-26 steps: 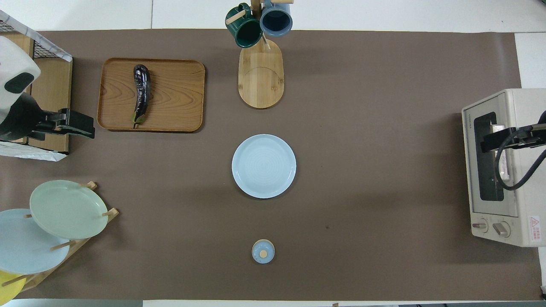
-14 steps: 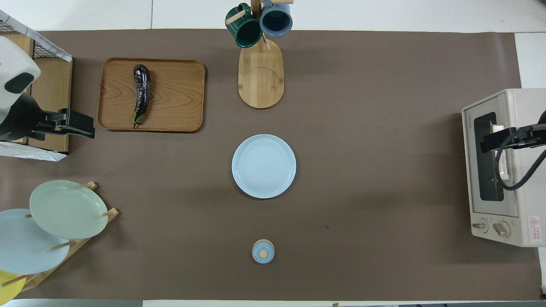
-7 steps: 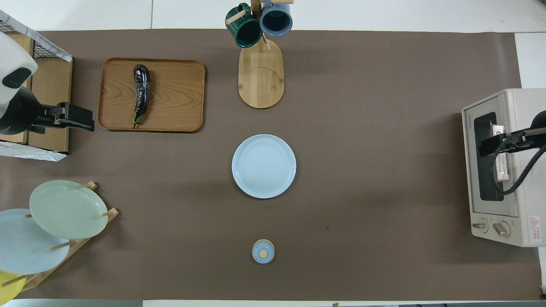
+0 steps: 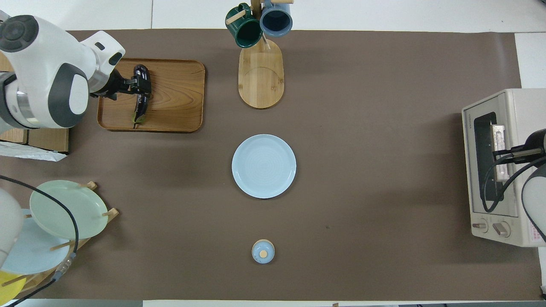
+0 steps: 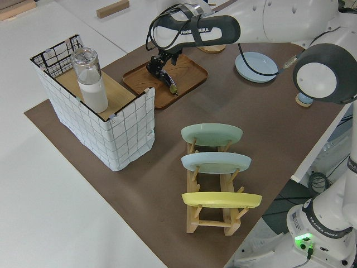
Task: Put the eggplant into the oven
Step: 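Reach the left gripper down and grasp the purple eggplant on the tray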
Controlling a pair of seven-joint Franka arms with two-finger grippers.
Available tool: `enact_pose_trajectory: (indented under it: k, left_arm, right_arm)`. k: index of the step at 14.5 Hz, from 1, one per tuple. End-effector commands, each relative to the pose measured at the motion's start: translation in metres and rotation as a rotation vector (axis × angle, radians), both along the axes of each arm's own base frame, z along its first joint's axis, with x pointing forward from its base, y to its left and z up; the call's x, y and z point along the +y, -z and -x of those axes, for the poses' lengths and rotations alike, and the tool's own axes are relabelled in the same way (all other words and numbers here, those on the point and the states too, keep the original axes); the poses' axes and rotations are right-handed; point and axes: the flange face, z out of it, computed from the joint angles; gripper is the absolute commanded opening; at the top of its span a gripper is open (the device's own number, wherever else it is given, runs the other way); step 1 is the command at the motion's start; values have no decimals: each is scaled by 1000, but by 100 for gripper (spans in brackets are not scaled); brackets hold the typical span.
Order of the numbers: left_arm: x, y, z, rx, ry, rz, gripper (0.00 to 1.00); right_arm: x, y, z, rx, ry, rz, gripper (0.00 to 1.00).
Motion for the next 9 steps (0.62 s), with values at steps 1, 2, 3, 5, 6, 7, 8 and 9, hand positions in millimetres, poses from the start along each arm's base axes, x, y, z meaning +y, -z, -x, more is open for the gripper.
enact_pose_trajectory:
  k: [1, 2, 3, 5, 6, 7, 8, 9]
  left_arm:
    - [6, -4, -14, -56, 11, -16, 100]
    - [3, 2, -11, -51, 18, -16, 100]
    - [-1, 6, -9, -51, 23, -15, 100]
    - [-1, 9, -7, -51, 24, -14, 100]
    - [0, 13, -5, -45, 24, -15, 98]
    - [-1, 14, -4, -47, 30, -16, 98]
    - [0, 19, 0, -40, 40, -19, 97]
    - [3, 20, 0, -37, 46, -20, 97]
  right_arm:
    - [-7, 7, 8, -25, -26, 17, 0]
    - [-8, 10, 9, -20, -33, 26, 0]
    - [-8, 13, 10, -17, -29, 25, 0]
    - [-8, 14, 10, -31, -30, 26, 0]
    - [-8, 17, 12, -33, -29, 25, 0]
    - [-8, 20, 13, -39, -31, 24, 0]
    - [-8, 23, 12, -41, -40, 25, 0]
    - [-8, 27, 12, -31, -42, 24, 0]
